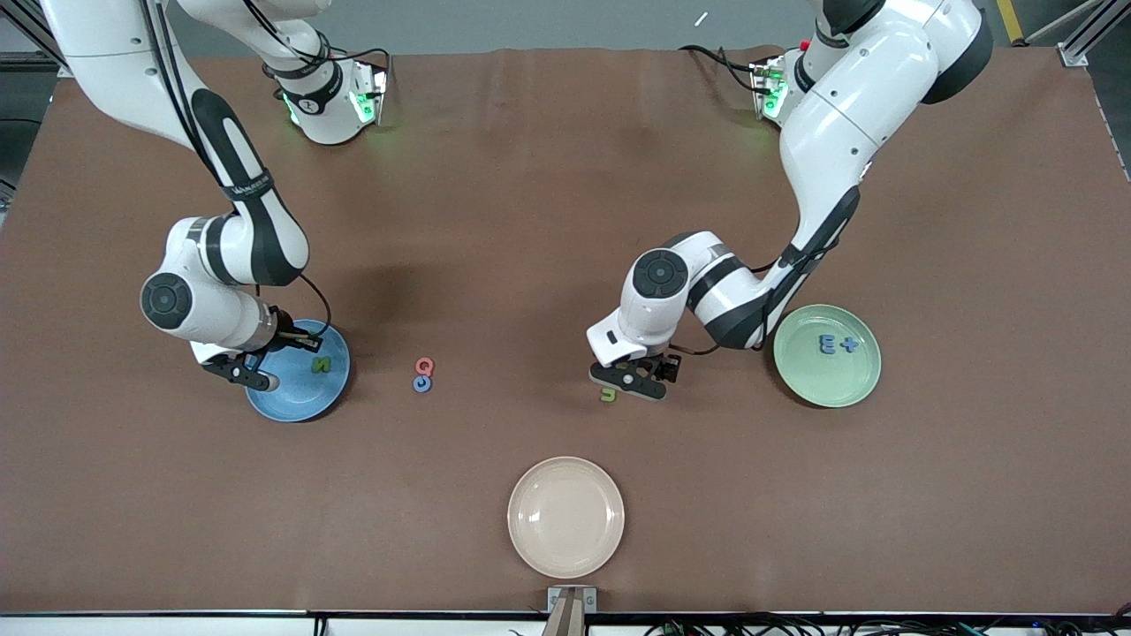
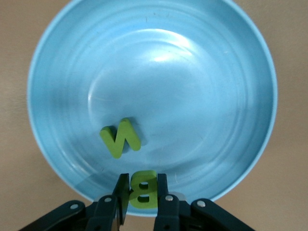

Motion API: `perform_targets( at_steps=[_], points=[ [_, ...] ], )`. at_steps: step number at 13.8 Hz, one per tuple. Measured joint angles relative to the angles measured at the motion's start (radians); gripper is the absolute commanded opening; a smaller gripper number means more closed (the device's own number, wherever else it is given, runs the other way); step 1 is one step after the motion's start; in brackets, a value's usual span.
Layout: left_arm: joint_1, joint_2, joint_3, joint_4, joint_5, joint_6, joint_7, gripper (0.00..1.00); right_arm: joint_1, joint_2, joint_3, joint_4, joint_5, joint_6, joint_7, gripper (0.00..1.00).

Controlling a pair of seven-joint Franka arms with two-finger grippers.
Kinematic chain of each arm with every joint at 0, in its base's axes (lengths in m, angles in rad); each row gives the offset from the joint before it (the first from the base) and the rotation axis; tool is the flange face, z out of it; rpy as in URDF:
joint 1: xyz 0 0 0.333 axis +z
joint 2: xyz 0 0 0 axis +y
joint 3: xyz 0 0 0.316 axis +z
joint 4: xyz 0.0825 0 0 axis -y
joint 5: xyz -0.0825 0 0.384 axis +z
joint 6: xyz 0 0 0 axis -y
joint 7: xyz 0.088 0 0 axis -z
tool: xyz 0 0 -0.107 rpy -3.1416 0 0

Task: Sort uppercase to blue plate, lowercase to green plate
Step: 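Place B in the blue plate with the right gripper while the left reaches b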

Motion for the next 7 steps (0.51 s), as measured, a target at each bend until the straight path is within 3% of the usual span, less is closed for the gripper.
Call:
perform_targets(
  at_steps=[3, 4, 5, 6, 7],
  points=[
    [-0.015, 0.014, 0.0, 0.021, -0.056, 0.0, 0.001, 0.88, 0.0, 0.019, 0.0, 0.0, 0.0, 0.011, 0.0, 0.08],
    [-0.018, 0.014, 0.0, 0.022, -0.071, 0.0, 0.002, 0.86, 0.0, 0.021, 0.0, 0.0, 0.0, 0.011, 0.0, 0.22],
    [-0.02, 0.015, 0.0, 0.022, -0.079, -0.001, 0.002, 0.83, 0.0, 0.022, -0.001, 0.0, 0.0, 0.011, 0.0, 0.51],
    [-0.021, 0.018, 0.0, 0.022, -0.081, -0.002, 0.002, 0.78, -0.001, 0.022, -0.001, 0.0, 0.0, 0.012, 0.0, 0.94],
    [-0.022, 0.021, 0.0, 0.022, -0.081, -0.002, 0.002, 0.73, -0.001, 0.022, -0.002, 0.001, 0.0, 0.012, 0.0, 1.0]
  ],
)
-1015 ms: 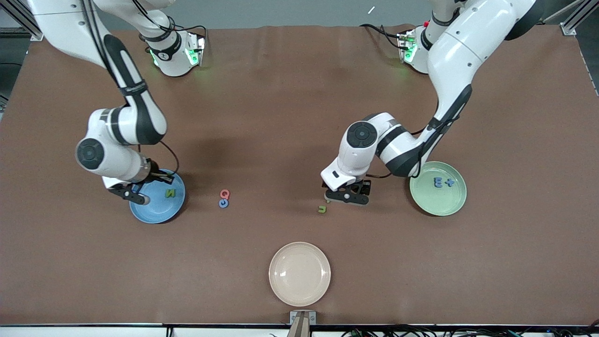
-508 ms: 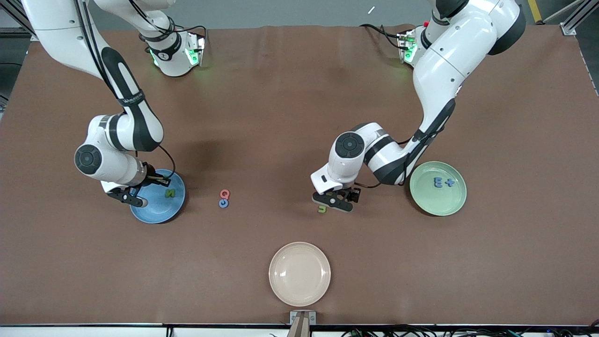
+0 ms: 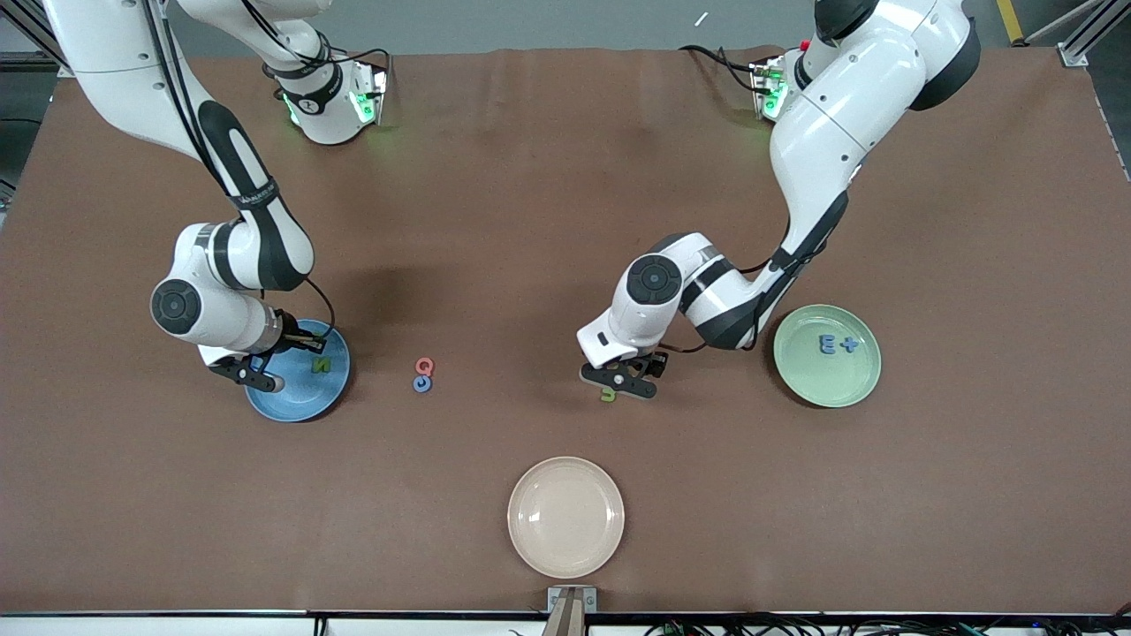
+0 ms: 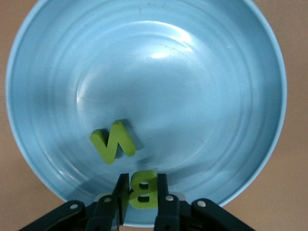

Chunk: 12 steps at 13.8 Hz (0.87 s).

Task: Sort uppercase to blue plate, lowercase to green plate
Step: 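Place B in the blue plate with the right gripper while the left reaches b, then grasp the blue C with the right gripper while the left gripper grasps b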

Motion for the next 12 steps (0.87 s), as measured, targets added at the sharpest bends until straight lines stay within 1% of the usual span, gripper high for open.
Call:
perform_targets(
  at_steps=[4, 7, 9, 12],
  points=[
    [-0.007, 0.017, 0.0, 0.001, 0.0, 0.0, 0.0, 0.62, 0.001, -0.001, 0.003, 0.015, 0.0, -0.02, 0.016, 1.0],
    [-0.011, 0.018, 0.0, 0.002, 0.0, 0.0, 0.0, 0.51, 0.045, -0.01, 0.015, 0.075, 0.001, -0.101, 0.122, 1.0],
    [-0.011, 0.018, 0.0, 0.002, 0.0, 0.0, 0.0, 0.5, 0.112, -0.018, 0.019, 0.118, 0.001, -0.13, 0.194, 1.0],
    [-0.011, 0.019, 0.002, 0.003, 0.0, 0.0, 0.0, 0.51, 0.201, -0.012, 0.022, 0.163, 0.001, -0.128, 0.209, 1.0]
  ],
)
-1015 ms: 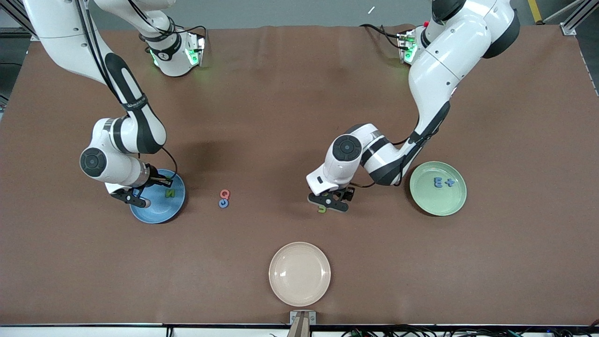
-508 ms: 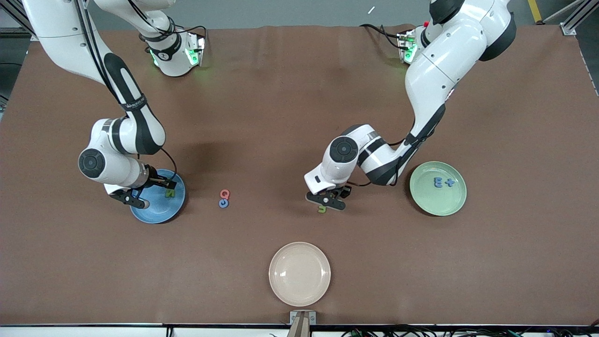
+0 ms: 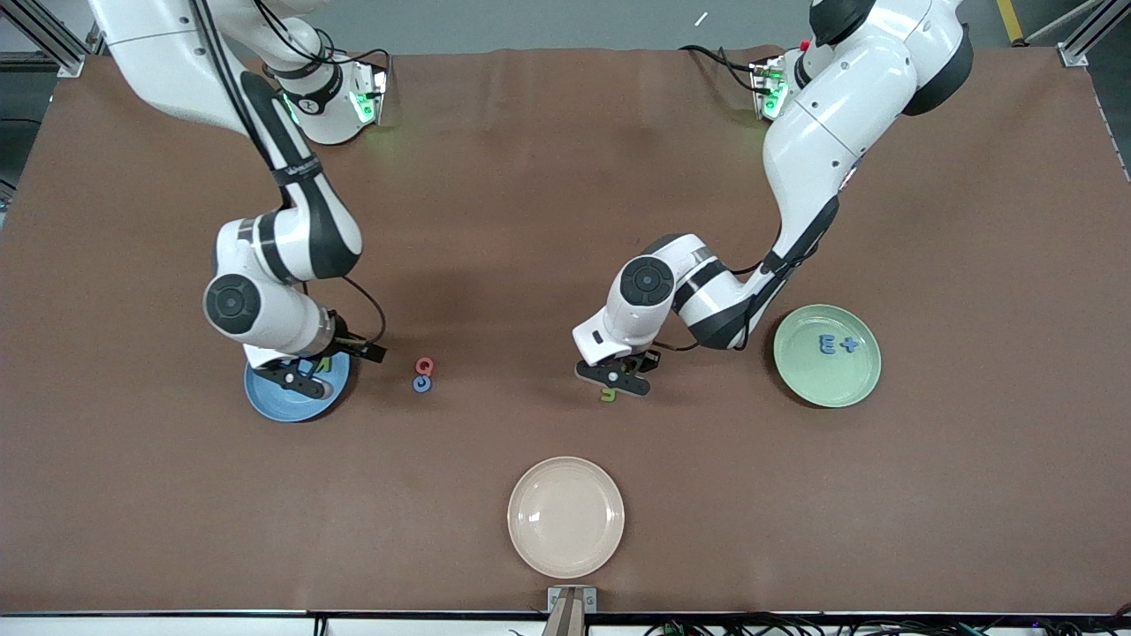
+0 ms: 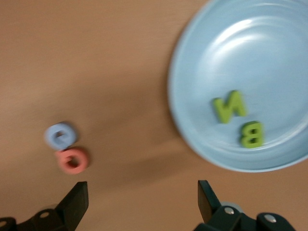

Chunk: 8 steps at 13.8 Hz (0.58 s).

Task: Sort uppercase to blue plate, lowercase to green plate
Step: 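Grasp the blue C with the right gripper while the left gripper grasps b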

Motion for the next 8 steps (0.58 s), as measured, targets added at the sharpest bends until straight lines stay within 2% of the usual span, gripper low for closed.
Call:
perform_targets(
  at_steps=[2, 5, 8],
  points=[
    [0.0, 0.001, 0.002, 0.0, 0.0, 0.0, 0.0, 0.51, 0.051, 0.036, 0.001, 0.046, 0.0, 0.018, -0.008, 1.0],
    [0.0, 0.007, 0.002, 0.007, 0.0, 0.0, 0.0, 0.5, 0.081, 0.139, 0.001, 0.138, 0.0, 0.043, -0.045, 1.0],
    [0.0, 0.015, 0.002, 0.023, 0.0, 0.0, 0.0, 0.44, 0.084, 0.218, 0.001, 0.179, -0.002, 0.108, -0.061, 0.99]
  ],
)
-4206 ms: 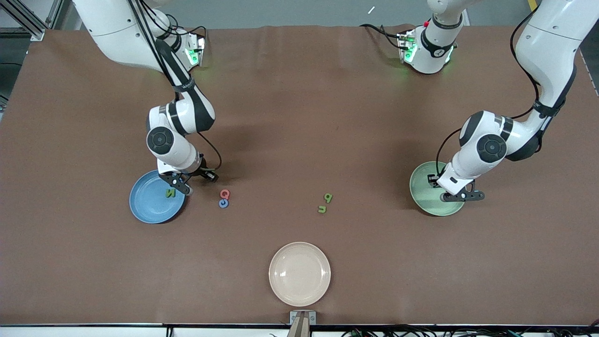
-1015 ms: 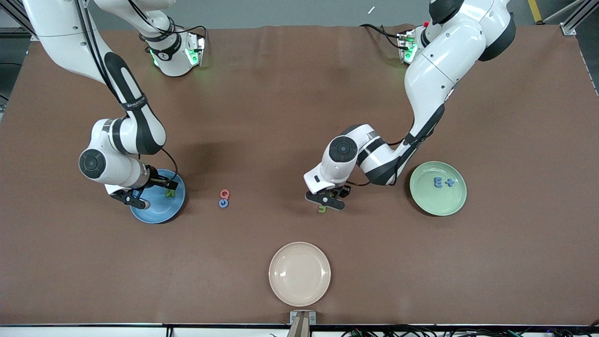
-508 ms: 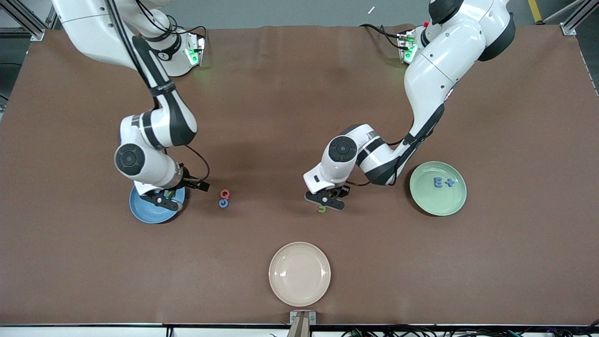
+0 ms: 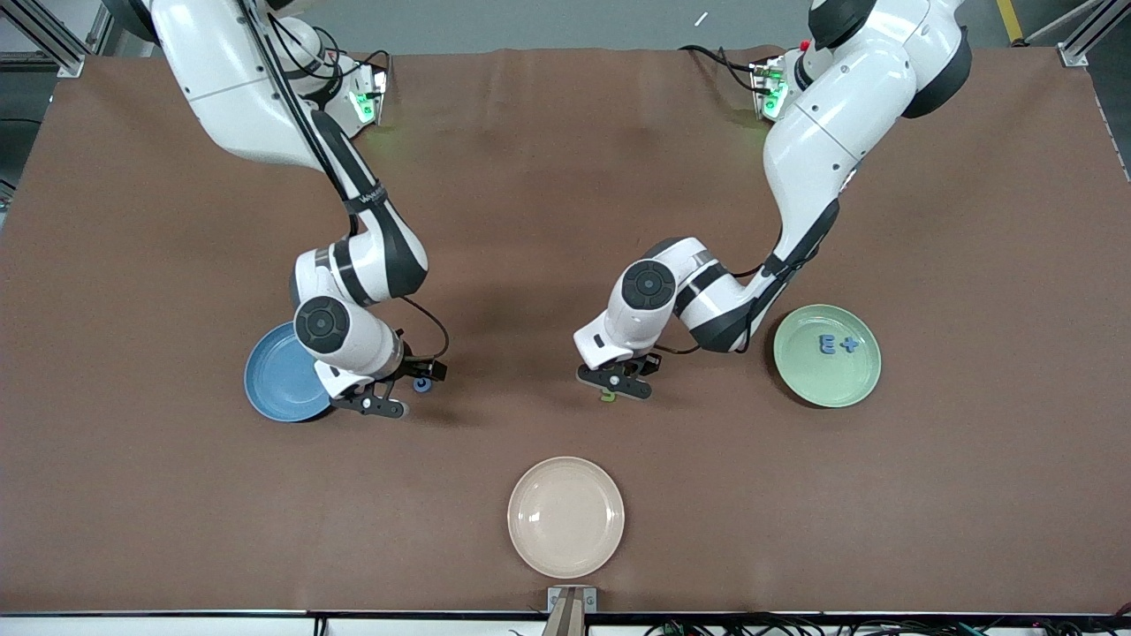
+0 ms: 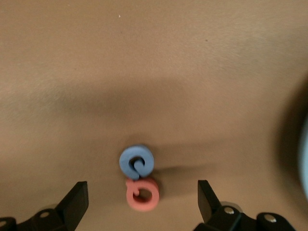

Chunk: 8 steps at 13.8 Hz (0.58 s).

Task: Sort uppercase to blue plate, lowercase to green plate
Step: 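Grasp the blue C with the right gripper while the left gripper grasps b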

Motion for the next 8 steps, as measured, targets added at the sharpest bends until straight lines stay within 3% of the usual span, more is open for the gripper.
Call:
perform_targets(
  at_steps=[3, 8],
  points=[
    [0.0, 0.003, 0.0, 0.005, 0.0, 0.0, 0.0, 0.39, 0.0, 0.028, -0.001, 0.016, -0.002, 0.021, -0.003, 0.93],
    [0.001, 0.003, 0.006, 0.009, 0.0, -0.002, 0.0, 0.19, 0.0, 0.047, -0.001, 0.025, -0.002, 0.053, -0.006, 0.69]
  ],
)
